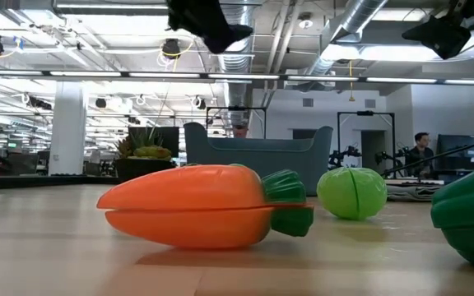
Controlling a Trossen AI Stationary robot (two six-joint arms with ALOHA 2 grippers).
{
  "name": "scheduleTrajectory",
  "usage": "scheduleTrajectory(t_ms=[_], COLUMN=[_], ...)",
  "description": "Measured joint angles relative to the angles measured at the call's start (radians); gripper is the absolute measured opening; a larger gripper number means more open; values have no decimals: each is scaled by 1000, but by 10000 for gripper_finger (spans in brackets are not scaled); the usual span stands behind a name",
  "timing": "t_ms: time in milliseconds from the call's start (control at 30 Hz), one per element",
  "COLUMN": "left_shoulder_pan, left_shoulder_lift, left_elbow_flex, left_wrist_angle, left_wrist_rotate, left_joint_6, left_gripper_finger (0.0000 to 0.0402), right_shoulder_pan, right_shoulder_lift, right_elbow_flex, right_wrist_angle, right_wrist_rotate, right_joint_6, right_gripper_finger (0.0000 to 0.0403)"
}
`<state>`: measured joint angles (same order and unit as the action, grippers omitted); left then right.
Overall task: Pick and placing Produce into tupperware
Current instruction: Put the eggplant into the blue bin
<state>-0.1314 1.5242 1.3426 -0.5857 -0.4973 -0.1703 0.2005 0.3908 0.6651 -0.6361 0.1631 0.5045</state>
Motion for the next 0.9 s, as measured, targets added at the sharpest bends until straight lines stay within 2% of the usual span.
scheduleTrajectory(t_ms=[233,467,667,900], left_shoulder_pan=[192,336,410,462], left_shoulder_lift=[23,107,210,317], left_elbow_flex=[-7,-6,-8,-8], left_wrist_angle=[108,255,280,284], left_wrist_rotate=[146,310,415,477], left_joint_6=[128,187,188,188], left_gripper_finger=[130,130,130,130], right_shoulder_pan=[0,0,0,0], right_shoulder_lift=[0,-1,-5,-5], right_elbow_flex=[0,-1,-1,-1], right_wrist_angle=[0,-5,-19,-23], right_wrist_rotate=[3,9,23,30], right_joint_6=[10,11,11,12], right_gripper_finger=[329,329,329,329])
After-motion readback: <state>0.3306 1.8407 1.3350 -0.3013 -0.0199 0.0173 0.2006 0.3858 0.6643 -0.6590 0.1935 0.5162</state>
